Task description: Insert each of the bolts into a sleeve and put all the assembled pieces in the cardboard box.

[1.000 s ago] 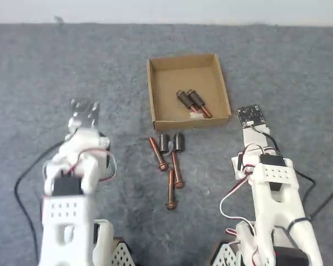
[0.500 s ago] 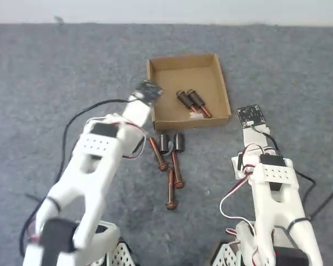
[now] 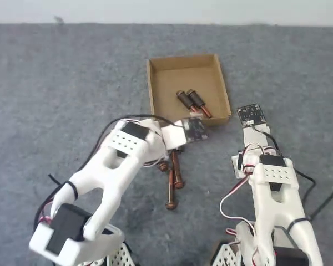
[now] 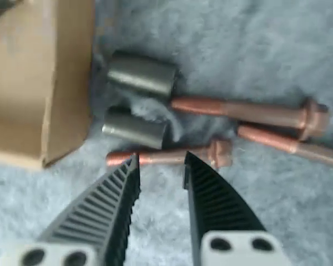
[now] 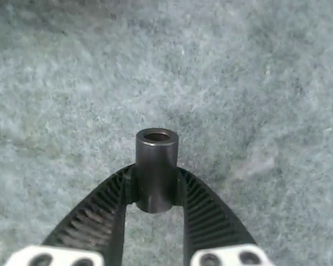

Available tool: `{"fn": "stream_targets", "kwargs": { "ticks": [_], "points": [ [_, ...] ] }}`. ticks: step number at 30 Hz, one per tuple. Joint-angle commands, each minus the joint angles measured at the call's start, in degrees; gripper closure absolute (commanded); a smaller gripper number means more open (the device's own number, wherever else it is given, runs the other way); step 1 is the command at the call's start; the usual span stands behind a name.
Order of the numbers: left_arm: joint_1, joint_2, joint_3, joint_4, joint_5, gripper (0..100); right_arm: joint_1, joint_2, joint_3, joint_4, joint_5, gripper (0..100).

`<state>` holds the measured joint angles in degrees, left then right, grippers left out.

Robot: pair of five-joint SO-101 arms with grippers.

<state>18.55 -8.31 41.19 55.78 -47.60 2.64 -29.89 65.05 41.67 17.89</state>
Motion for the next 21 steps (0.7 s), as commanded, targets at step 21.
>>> {"fn": "stream_targets", "kwargs": {
  "ticks": [21],
  "points": [
    [-0.2, 12.1, -9.1, 3.3, -9.5, 88, 0.8, 4.3, -4.0, -0.7, 1.9, 99.3]
  ]
}}
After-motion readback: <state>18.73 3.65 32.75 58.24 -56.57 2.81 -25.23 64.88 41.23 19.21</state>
